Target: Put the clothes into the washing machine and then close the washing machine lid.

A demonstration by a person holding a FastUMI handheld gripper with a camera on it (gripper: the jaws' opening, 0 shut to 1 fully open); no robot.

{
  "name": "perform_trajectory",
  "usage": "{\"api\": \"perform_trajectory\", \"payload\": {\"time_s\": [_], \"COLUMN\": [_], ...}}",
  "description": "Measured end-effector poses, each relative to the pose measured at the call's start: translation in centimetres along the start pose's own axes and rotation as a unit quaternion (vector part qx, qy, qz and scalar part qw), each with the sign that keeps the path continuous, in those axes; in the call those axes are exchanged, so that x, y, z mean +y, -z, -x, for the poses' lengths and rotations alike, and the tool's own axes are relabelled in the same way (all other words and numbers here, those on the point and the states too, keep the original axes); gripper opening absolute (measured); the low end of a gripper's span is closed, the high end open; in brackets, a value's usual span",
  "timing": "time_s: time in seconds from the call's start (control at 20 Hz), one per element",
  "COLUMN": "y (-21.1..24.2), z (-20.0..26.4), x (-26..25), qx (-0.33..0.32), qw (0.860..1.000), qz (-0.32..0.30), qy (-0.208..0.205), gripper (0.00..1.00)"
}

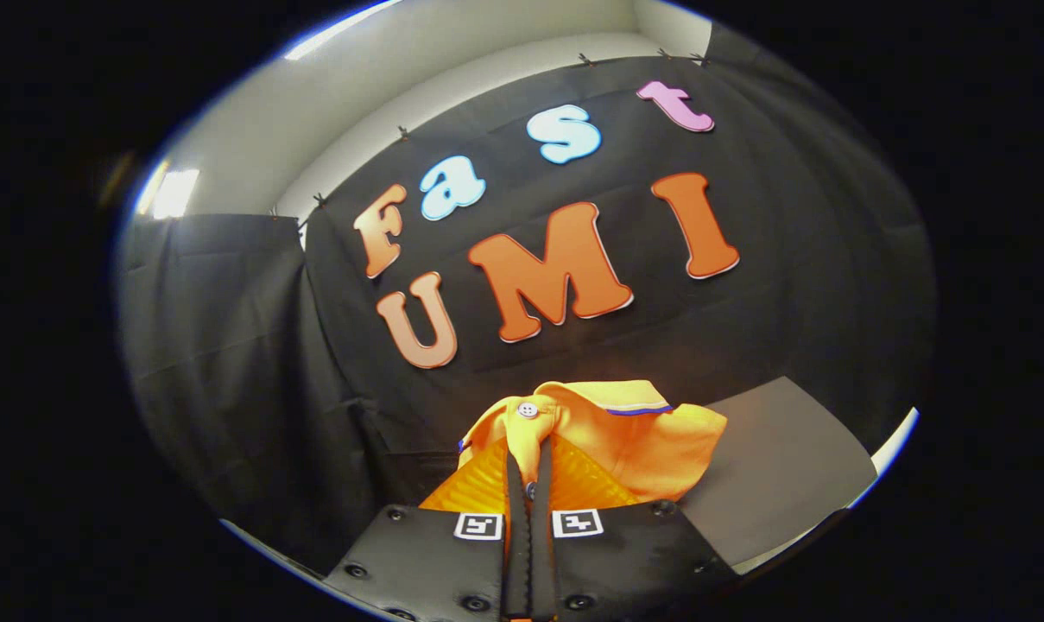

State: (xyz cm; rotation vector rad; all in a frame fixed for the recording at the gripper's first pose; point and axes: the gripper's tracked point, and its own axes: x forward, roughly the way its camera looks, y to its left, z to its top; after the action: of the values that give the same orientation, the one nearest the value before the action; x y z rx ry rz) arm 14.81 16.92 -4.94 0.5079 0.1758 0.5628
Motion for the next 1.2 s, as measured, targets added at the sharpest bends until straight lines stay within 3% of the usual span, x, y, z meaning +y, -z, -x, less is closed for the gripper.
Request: {"api": "perform_trajectory", "payload": {"time_s": [0.3,0.6,0.9,1.2], "y": [0.9,8.1,19.0,34.3], "z": [-1.5,-10.4,-20.1,-25.5], "x": [11.5,20.2,19.6,15.6], "qx": [-0.006,0.028,0.084,0.205], "qw": [0.998,0.998,0.996,0.976], "qz": [0.004,-0.003,0.013,-0.001], "qy": [-0.061,-0.064,0.007,0.069], "gripper": [0.07,0.08,0.08,0.08]}}
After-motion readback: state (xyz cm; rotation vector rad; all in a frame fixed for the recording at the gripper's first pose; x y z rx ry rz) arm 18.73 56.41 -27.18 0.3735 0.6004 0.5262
